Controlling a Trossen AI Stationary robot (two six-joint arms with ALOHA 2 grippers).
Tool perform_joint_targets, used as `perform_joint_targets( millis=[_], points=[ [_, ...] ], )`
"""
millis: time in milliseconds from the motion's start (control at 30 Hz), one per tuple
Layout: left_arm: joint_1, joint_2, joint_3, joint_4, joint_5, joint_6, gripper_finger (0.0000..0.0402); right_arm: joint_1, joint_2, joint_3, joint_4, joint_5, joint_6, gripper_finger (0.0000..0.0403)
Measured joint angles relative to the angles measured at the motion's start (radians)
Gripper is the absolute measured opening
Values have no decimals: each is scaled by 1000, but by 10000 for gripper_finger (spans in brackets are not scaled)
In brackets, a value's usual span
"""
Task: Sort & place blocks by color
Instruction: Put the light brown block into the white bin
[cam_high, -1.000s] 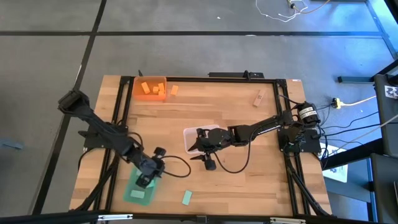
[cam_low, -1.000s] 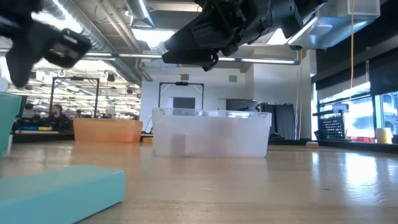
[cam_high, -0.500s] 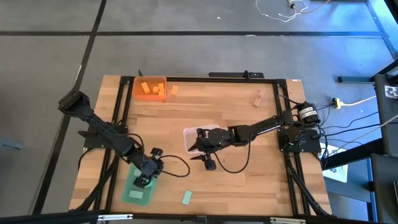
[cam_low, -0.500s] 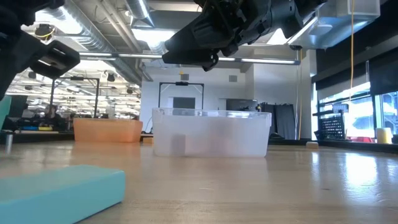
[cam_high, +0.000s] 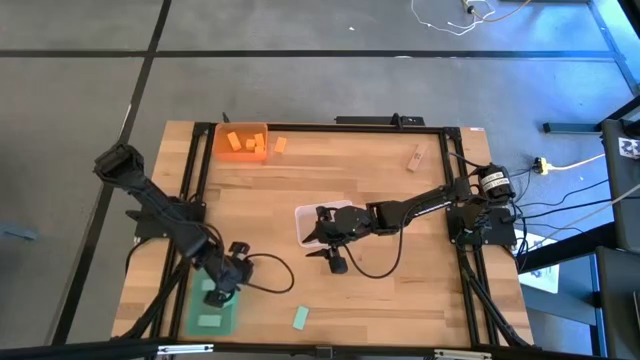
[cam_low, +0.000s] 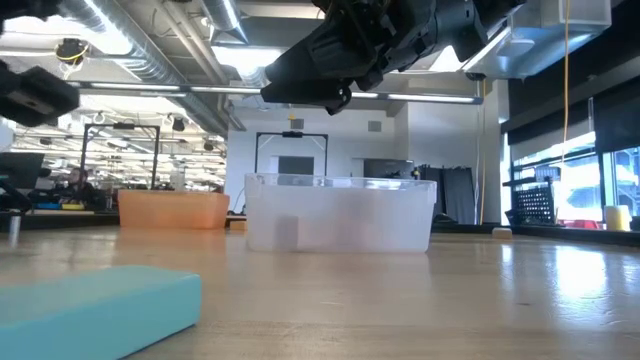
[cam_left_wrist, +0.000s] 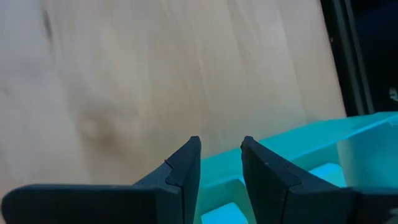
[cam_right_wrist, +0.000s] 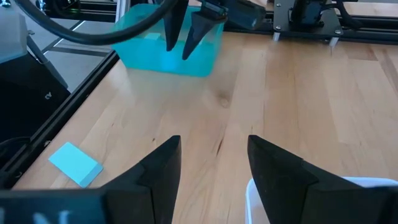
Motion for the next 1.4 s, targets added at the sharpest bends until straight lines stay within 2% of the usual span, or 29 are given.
perform_joint_targets(
  millis=[133,300,433,533,633,767,900,1067,1233,1400],
  points=[
    [-39,1,-1,-20,2,-26,106,0,0,0,0,0,0,185],
    [-65,-41,-2,-39,-80,-24,106,0,-3,0,-10,0,-17,185],
    [-64,-98,33,-42,-178,26,106,2,-37,48,-207,26,-16,185],
    [-65,-142,68,-92,-253,33,106,11,-57,121,-415,150,52,185],
    [-58,-167,99,-145,-347,54,106,15,-66,205,-623,303,141,185],
    [-35,-184,110,-177,-401,59,106,12,-67,326,-902,394,319,185],
    [-18,-187,114,-189,-413,83,106,10,-67,370,-999,376,450,185],
    [6,-187,114,-222,-447,85,106,11,-67,365,-1014,359,480,184],
    [46,-187,114,-228,-491,83,106,-18,-66,364,-1124,394,746,184],
    [96,-187,114,-234,-492,85,106,-111,-66,364,-1370,409,1010,184]
  ],
)
